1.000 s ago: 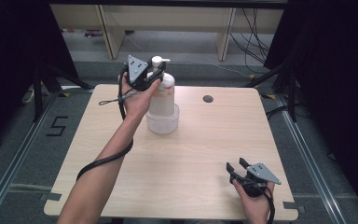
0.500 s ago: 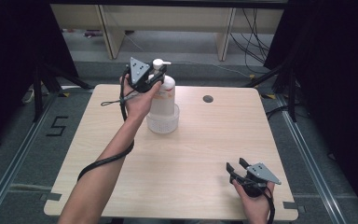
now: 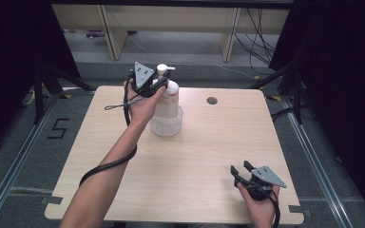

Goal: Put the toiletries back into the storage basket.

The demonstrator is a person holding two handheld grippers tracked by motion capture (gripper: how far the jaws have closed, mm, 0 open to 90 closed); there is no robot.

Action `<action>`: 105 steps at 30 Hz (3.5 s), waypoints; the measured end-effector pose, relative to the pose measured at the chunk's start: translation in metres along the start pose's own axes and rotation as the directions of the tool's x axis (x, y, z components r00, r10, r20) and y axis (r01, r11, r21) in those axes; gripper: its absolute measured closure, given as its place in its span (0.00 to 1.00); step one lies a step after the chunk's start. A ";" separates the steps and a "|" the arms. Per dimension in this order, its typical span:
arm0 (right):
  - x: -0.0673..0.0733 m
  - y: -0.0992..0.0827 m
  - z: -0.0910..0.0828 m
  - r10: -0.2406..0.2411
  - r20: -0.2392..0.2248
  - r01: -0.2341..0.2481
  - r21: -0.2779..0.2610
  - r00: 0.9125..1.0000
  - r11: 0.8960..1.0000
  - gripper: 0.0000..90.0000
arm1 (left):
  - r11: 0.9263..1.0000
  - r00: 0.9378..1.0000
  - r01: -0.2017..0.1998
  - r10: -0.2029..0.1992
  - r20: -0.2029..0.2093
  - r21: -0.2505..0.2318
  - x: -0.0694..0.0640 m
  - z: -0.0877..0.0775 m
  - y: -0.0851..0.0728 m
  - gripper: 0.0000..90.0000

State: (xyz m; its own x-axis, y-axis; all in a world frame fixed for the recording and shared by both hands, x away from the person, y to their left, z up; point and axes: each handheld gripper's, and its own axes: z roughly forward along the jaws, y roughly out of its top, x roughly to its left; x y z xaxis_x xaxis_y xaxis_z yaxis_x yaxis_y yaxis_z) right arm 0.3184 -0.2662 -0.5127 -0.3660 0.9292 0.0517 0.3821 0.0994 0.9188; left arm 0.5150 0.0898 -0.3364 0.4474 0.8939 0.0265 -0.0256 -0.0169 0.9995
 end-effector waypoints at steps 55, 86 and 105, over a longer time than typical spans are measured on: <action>0.001 0.000 0.001 -0.002 0.002 0.002 -0.016 1.000 1.000 0.47 | 0.996 1.000 0.002 -0.002 0.009 0.093 -0.001 -0.001 -0.038 0.65; 0.004 -0.001 0.001 0.012 -0.001 -0.012 -0.004 1.000 1.000 0.47 | 0.993 0.999 0.036 -0.039 0.025 0.110 0.001 -0.005 -0.040 0.60; 0.003 -0.001 0.002 0.012 -0.005 -0.012 -0.008 1.000 1.000 0.46 | 0.990 0.998 0.042 -0.047 0.034 0.133 0.001 -0.019 -0.037 0.36</action>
State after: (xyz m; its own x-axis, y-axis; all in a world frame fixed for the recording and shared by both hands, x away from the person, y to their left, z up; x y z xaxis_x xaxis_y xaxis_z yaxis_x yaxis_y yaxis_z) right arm 0.3183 -0.2625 -0.5138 -0.3659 0.9284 0.0650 0.3793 0.0850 0.9214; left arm 0.4995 0.1000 -0.3734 0.4784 0.8779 -0.0202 0.1127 -0.0386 0.9929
